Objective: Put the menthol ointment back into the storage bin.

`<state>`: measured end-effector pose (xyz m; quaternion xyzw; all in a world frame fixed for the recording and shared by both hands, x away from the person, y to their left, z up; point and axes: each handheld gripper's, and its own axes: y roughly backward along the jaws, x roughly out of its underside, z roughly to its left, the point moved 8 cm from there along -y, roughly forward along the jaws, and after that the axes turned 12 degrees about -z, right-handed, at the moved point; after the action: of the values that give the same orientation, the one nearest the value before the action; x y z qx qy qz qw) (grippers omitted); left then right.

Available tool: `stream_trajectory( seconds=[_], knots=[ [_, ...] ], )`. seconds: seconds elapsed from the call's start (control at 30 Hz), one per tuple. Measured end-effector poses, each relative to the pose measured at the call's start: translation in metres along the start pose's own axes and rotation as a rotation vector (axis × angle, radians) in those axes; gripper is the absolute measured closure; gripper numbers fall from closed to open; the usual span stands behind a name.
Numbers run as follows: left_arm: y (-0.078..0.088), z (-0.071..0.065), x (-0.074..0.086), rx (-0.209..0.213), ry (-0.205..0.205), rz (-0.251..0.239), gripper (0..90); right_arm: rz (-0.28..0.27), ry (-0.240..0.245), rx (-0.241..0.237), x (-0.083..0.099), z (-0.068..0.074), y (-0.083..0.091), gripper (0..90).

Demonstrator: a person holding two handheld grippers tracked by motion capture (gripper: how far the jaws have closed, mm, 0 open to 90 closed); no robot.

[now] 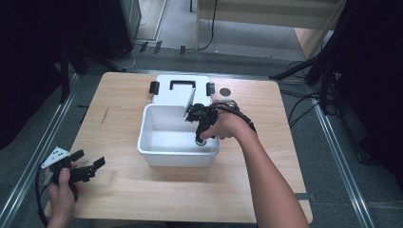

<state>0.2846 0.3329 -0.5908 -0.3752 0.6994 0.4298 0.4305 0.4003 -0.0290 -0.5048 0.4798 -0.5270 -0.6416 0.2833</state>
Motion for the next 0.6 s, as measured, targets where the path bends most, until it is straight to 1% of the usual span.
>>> stream_trajectory(
  seconds=[0.4,0.53,0.6],
  knots=[
    [0.0,0.0,0.0,-0.001,0.001,-0.001,0.3,0.003,0.002,-0.016,-0.001,0.006,-0.016,51.7],
    [0.0,0.0,0.0,0.0,0.0,0.0,0.3,0.004,-0.005,-0.018,-0.003,0.007,-0.016,51.7],
    [0.0,0.0,0.0,0.001,0.001,-0.001,0.3,0.003,0.002,-0.021,-0.004,0.008,-0.018,51.7]
  ],
)
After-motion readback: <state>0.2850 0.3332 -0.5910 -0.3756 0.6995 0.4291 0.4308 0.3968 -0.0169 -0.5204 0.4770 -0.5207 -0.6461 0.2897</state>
